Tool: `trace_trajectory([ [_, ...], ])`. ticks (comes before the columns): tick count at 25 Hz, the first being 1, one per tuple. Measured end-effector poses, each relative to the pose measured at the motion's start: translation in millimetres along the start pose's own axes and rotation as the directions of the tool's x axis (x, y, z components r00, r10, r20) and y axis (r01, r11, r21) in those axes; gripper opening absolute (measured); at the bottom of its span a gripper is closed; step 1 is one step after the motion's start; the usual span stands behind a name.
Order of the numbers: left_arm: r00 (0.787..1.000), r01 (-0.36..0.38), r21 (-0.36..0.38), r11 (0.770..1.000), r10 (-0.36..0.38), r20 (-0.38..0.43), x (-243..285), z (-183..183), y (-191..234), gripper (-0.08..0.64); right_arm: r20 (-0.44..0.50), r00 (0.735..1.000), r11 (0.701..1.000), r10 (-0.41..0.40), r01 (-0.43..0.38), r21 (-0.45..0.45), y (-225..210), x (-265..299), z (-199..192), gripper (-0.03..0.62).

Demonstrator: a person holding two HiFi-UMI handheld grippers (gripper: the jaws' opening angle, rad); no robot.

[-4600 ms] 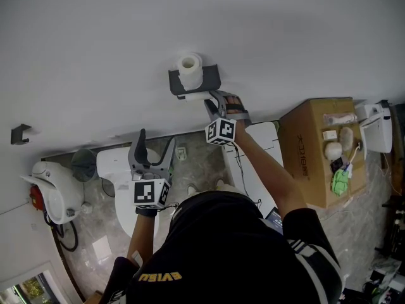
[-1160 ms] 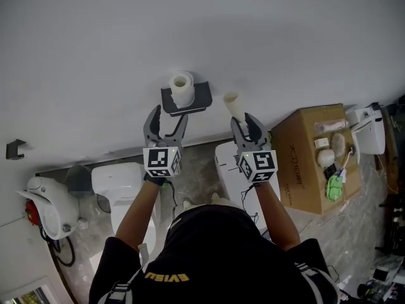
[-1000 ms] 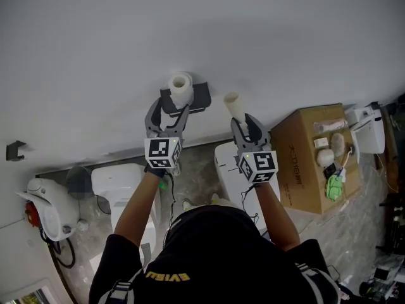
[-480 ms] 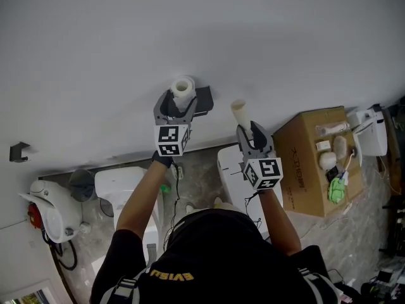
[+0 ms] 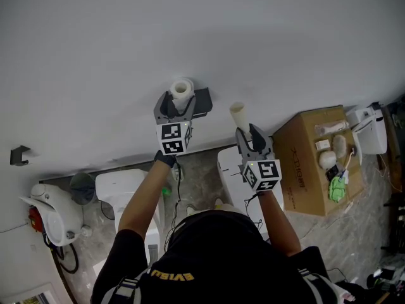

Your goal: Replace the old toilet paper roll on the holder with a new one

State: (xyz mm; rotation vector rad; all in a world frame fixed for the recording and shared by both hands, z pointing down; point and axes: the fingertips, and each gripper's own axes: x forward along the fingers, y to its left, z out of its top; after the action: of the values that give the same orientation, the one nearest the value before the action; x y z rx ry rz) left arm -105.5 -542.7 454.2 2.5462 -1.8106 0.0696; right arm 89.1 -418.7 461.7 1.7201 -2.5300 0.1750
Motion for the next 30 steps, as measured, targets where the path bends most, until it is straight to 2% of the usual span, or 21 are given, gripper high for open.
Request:
trace_trajectory([
  [3,1.0,-0.03,0.0,1.0,0.03,-0.009,1.5,-0.7,3.0,0.359,-0.001,1.0,1.0,-0.008,0.008,0.001,-2.3,-2.1,-0.2,0.156],
  [13,0.998,-0.059,0.019,0.998,0.059,-0.02,2.1,-1.9,6.7,0.355,-0.003,1.0,1.0,-0.014,0.014,0.004,-2.0,-5.2,-1.0,0.156],
  [15,0.998,-0.064,0.024,0.998,0.064,-0.022,0.4,-2.6,8.9,0.282,-0.002,1.0,1.0,-0.013,0.013,0.003,-1.2,-6.1,-1.2,0.156],
  [30,0.998,-0.041,0.019,0.999,0.042,-0.036,0.8,-2.5,8.8,0.264,-0.003,1.0,1.0,-0.013,0.013,-0.002,-3.1,-7.6,-1.7,0.155],
])
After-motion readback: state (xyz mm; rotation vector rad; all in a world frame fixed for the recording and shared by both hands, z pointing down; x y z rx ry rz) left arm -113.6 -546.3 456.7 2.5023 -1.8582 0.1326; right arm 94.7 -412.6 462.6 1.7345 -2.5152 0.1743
